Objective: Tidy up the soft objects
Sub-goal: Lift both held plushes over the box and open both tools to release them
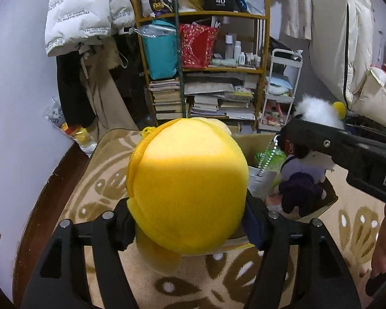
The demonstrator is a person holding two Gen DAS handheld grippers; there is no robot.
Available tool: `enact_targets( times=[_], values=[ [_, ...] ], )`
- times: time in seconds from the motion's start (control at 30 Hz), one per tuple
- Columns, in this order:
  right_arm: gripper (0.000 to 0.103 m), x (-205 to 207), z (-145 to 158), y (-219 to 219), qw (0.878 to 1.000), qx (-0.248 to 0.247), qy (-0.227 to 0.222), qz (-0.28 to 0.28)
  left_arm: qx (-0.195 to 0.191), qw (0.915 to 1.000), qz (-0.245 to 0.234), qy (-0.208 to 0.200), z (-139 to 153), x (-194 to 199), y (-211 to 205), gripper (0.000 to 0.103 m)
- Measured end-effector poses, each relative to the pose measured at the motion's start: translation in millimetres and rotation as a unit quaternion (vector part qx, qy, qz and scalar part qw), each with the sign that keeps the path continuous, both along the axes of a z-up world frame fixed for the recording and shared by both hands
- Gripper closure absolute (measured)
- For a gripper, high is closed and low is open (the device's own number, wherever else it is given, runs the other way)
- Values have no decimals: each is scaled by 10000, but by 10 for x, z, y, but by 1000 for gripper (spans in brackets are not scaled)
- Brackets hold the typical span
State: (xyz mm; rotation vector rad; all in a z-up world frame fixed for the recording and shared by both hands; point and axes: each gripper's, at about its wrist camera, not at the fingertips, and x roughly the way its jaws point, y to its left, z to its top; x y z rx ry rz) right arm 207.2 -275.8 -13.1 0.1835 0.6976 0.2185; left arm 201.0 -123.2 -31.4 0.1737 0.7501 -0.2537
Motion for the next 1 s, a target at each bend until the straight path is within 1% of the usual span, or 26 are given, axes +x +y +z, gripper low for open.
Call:
enact_targets(
  times=[0.07, 0.13, 0.17, 0.23, 0.33, 0.37, 0.4, 0.47, 0.5, 0.57, 0.63, 0.7, 0.73, 0.77, 0.8, 0.83, 0.9, 0.93, 1.0],
  values=[
    [64, 28, -27, -39, 9999, 106, 67, 17, 0, 10000, -36, 19, -25, 4, -25, 33],
    [64, 35, -37, -81, 9993, 329, 103, 138, -31, 9999, -115, 8, -29, -14, -36, 32],
    [64, 25, -36, -102, 9991, 388, 86, 153, 3, 9999, -112, -28, -23, -24, -36, 30],
    [64, 0, -20, -125, 9994, 312, 7, 119, 79, 9998, -113, -105, -16, -38, -43, 28],
    [64, 3, -20, -151, 9993, 340, 52, 111, 115, 9999, -116, -26, -24, -21, -44, 27],
    [64, -2, -16, -164, 9993, 350, 65, 90, 134, 9998, -126, 5, -26, -19, -44, 25],
    [64, -10, -5, -172, 9993, 356, 66, 83, 170, 9998, -104, 4, -20, -20, -41, 18],
    [57, -44, 28, -187, 9994, 348, 38, 69, 188, 9998, 28, -69, 25, -49, -2, 10],
    [55, -73, 53, -195, 9995, 316, 9, 41, 131, 9998, 47, -110, 51, -76, 25, 10],
    [43, -113, 101, -203, 9996, 264, -18, 15, -31, 9998, 114, -145, 125, -138, 102, 10],
    [39, -158, 156, -215, 9998, 219, -35, -4, -66, 9997, 189, -167, 190, -184, 162, 8],
    [30, -213, 222, -229, 9999, 141, -44, -49, -89, 9994, 240, -216, 264, -229, 223, 7],
    [20, -254, 262, -240, 9999, 96, -75, -101, -126, 9992, 278, -253, 318, -270, 265, 7],
    [16, -279, 289, -244, 9998, 81, -109, -121, -168, 9990, 304, -277, 366, -301, 301, 6],
    [15, -336, 337, -255, 9997, 68, -180, -129, -188, 9989, 322, -288, 399, -328, 312, 3],
    [14, -367, 368, -258, 9997, 49, -211, -140, -219, 9986, 346, -324, 457, -379, 350, 2],
    [8, -451, 449, -270, 9995, -12, -255, -186, -226, 9984, 366, -378, 538, -457, 405, 1],
    [1, -502, 493, -275, 9993, -45, -297, -213, -217, 9982, 371, -414, 587, -516, 435, 1],
    [0, -599, 568, -277, 9988, -106, -414, -258, -209, 9979, 381, -482, 663, -612, 473, 1]
  ],
)
